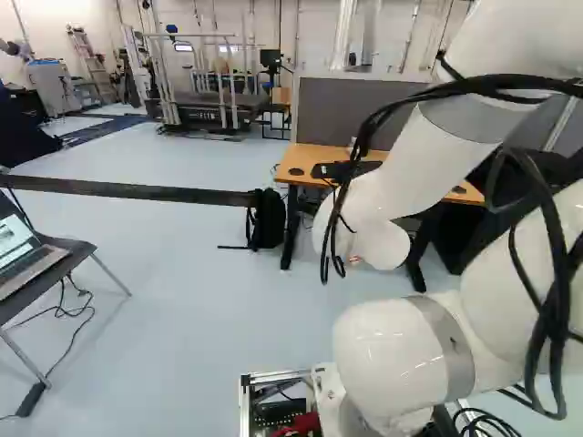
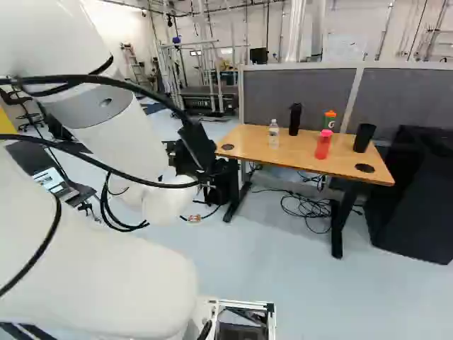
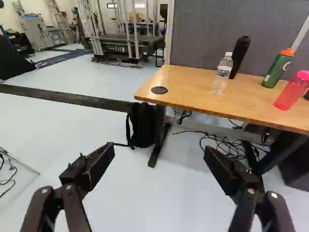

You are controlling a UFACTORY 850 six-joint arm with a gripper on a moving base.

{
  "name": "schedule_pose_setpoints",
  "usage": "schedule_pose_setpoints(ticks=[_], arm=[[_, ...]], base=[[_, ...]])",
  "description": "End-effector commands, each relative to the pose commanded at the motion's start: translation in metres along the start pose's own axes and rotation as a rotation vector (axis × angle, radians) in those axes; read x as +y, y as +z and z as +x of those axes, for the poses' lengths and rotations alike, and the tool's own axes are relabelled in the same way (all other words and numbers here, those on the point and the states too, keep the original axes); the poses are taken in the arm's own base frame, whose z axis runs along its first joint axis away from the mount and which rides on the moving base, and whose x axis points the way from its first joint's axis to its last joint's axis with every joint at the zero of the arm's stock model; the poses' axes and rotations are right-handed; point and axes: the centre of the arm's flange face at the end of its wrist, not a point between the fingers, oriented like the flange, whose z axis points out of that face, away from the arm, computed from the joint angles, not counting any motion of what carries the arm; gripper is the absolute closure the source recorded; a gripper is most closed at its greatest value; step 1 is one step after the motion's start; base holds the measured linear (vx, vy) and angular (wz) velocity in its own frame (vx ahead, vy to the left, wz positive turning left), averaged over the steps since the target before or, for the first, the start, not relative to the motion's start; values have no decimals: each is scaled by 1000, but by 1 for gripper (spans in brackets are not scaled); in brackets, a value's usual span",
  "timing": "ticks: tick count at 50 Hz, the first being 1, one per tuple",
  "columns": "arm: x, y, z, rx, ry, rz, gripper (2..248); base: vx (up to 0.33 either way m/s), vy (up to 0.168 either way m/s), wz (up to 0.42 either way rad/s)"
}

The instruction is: Pick up the green bottle from the table

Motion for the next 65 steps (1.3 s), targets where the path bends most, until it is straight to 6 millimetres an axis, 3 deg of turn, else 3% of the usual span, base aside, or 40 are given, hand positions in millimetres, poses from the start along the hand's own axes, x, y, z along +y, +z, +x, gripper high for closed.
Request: schedule_pose_setpoints(ticks=[65], arm=[[0,0,0,0,0,0,3]], base=[[16,-9,-19]])
